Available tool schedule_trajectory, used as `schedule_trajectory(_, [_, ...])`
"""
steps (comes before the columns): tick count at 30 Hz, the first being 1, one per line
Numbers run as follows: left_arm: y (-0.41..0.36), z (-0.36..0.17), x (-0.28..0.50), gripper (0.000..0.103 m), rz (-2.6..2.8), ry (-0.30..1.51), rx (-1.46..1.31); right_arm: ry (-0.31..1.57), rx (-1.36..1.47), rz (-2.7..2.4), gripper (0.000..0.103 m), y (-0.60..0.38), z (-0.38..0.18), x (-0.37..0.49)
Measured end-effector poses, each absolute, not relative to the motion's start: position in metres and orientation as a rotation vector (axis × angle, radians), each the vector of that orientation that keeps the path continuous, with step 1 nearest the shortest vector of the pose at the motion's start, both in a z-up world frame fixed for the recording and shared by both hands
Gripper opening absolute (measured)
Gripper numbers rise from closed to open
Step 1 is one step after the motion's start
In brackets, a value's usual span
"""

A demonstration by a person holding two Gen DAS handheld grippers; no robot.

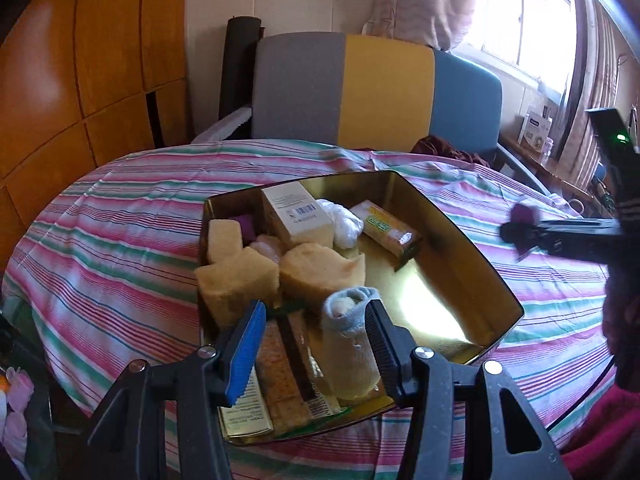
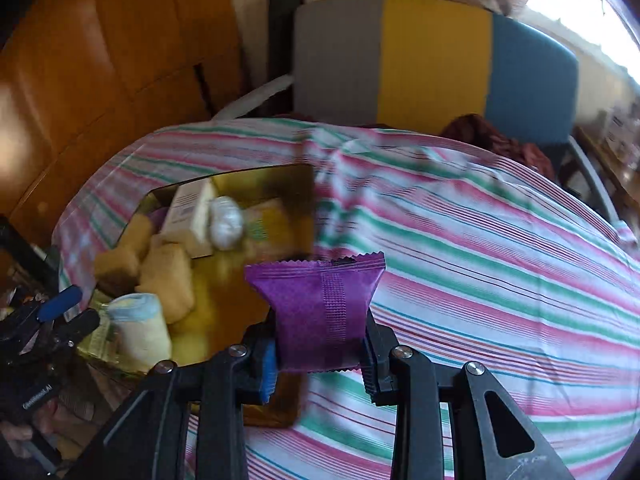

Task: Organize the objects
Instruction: 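Release the sock bundle into the tray with the left gripper while the right drops the purple packet in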

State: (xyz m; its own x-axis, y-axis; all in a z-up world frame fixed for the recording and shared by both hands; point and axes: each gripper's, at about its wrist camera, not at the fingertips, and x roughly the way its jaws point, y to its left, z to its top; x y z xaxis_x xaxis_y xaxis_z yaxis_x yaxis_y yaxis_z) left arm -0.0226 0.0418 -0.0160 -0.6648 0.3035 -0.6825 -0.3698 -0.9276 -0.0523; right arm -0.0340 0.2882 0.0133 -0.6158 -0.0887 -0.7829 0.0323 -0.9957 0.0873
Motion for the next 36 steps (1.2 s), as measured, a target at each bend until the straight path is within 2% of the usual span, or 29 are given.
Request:
schedule_trajectory(13, [0.019, -0.023, -0.032, 0.054, 2.616, 0.079, -1.071, 0.032, 1.613, -2.529, 0.036, 0.208, -0.062, -0.099])
schedule_trajectory(15, [0.017, -0.023, -0.033, 0.062, 2.622, 0.069, -1.072, 0.019, 1.615, -2.521, 0.043, 0.205, -0.068, -0.099])
schedule_trajectory(16, [0.016, -0.023, -0.033, 0.067, 2.625, 0.063, -1.072, 0.014, 1.617, -2.518, 0.053, 0.204, -0.070, -0.099])
schedule_trajectory(17, [0.015, -0.023, -0.033, 0.069, 2.626, 0.058, -1.071, 0.013, 1.613, -2.518, 0.061, 0.203, -0.071, -0.098])
schedule_trajectory(26, [0.012, -0.013, -0.029, 0.069, 2.691, 0.067, -1.057, 0.002, 1.480, -2.625, 0.065, 0.204, -0.046, -0.077])
schedule_trajectory(30, [0.015, -0.002, -0.020, 0.069, 2.799, 0.146, -1.021, -0.012, 1.397, -2.742, 0.068, 0.210, -0.025, -0.055])
schedule_trajectory(32, [0.015, 0.004, -0.015, 0.069, 2.820, 0.100, -0.998, -0.025, 1.361, -2.793, 0.070, 0.216, -0.016, -0.044])
schedule_trajectory(33, [0.015, 0.006, -0.014, 0.071, 2.838, 0.070, -0.995, -0.028, 1.344, -2.817, 0.070, 0.217, -0.011, -0.033])
schedule_trajectory(35, [0.017, 0.010, -0.012, 0.086, 2.878, 0.040, -1.006, -0.043, 1.318, -2.848, 0.071, 0.223, -0.005, -0.022])
schedule_trajectory(36, [0.019, 0.010, -0.011, 0.086, 2.873, 0.029, -1.013, -0.050, 1.304, -2.865, 0.071, 0.225, -0.003, -0.014])
